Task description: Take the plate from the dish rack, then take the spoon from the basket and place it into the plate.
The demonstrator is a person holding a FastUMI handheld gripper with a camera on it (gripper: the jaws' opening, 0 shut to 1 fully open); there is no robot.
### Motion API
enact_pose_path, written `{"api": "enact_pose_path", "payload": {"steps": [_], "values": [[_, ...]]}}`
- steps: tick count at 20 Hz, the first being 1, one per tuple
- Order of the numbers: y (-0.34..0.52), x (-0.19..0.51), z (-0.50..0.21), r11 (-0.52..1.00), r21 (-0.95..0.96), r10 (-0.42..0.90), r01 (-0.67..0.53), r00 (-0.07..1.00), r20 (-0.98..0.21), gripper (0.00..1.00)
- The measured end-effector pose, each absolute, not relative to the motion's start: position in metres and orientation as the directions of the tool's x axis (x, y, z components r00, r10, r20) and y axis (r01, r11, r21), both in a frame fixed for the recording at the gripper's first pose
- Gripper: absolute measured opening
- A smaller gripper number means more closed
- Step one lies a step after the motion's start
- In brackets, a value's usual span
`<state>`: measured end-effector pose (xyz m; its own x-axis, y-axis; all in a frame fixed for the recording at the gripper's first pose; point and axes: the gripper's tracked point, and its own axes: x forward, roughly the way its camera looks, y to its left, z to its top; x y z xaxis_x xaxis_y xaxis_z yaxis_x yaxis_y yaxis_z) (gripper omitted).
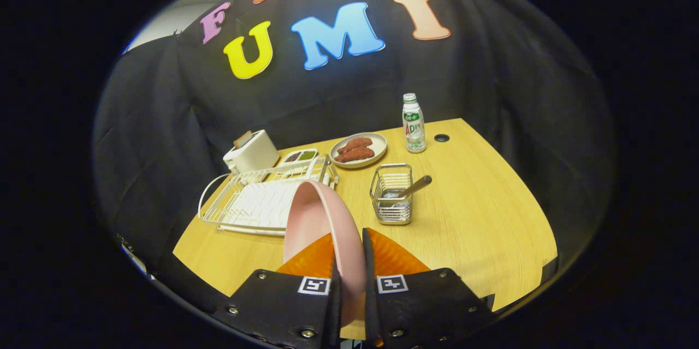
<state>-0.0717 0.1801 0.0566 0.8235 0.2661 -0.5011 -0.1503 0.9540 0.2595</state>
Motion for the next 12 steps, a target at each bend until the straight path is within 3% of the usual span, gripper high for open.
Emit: {"api": "enact_pose_path", "payload": {"steps": [5,12], "values": [[0.204,-0.08,0.004,0.915,0.37,0.362,-0.16,0.727,-0.583,0.17],[0.224,-0.064,-0.024,0.882,0.446,0.421,-0.155,0.685,-0.595,0.17]]}}
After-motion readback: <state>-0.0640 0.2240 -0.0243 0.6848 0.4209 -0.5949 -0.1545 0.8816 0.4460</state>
